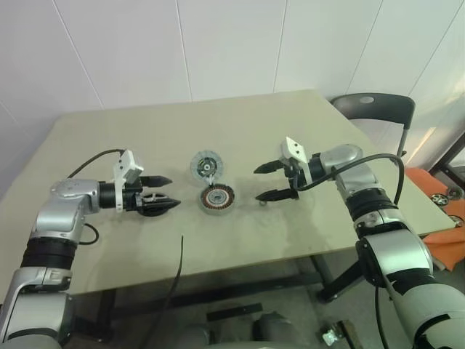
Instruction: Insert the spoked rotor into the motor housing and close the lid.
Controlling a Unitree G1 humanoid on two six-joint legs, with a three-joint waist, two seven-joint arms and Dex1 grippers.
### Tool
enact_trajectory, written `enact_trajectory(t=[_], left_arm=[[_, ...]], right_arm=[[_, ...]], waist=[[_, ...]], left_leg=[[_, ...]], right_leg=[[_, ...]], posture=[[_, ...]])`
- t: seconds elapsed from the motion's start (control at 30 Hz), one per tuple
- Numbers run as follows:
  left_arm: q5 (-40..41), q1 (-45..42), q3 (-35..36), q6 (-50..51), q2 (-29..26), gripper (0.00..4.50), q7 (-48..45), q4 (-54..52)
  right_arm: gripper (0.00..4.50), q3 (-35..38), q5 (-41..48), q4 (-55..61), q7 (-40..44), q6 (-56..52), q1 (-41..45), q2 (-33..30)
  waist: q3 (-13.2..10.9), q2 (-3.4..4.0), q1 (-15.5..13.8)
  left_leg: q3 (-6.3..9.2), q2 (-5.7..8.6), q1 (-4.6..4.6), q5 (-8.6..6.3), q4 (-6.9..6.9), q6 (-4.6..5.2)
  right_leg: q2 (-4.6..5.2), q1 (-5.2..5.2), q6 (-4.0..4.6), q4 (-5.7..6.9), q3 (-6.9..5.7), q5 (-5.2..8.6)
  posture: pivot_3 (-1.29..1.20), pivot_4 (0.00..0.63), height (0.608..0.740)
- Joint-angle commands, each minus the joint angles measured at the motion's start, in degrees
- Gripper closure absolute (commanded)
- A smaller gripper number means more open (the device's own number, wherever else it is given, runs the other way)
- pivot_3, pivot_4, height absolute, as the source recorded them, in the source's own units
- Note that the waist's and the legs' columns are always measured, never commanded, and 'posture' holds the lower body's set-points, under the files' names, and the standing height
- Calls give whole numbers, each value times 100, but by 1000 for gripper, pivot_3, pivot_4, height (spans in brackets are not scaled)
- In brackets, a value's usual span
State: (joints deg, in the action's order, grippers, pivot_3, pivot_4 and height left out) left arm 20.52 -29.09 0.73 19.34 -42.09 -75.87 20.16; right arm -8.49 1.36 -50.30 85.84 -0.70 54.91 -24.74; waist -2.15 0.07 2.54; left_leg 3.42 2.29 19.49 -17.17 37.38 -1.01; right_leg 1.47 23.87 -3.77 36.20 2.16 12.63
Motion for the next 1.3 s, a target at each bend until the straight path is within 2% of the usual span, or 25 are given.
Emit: enact_trajectory(t=[0.03,0.73,1.3], left_arm=[[18,-171,53,-50,-14,316,-29,-36],[52,-8,78,-11,34,316,-1,-135],[-38,-239,-5,-123,207,316,-30,125]], right_arm=[[61,78,128,166,-21,34,115,-46],[61,56,164,380,21,-113,-7,-43],[61,98,193,525,-2,-202,-50,-189]], waist=[[0,0,0],[0,0,0],[0,0,1]], left_leg=[[0,0,0,0,0,0],[0,0,0,0,0,0],[0,0,0,0,0,0]], right_leg=[[0,0,0,0,0,0],[0,0,0,0,0,0],[0,0,0,0,0,0]], posture=[[0,0,740],[0,0,740],[0,0,740]])
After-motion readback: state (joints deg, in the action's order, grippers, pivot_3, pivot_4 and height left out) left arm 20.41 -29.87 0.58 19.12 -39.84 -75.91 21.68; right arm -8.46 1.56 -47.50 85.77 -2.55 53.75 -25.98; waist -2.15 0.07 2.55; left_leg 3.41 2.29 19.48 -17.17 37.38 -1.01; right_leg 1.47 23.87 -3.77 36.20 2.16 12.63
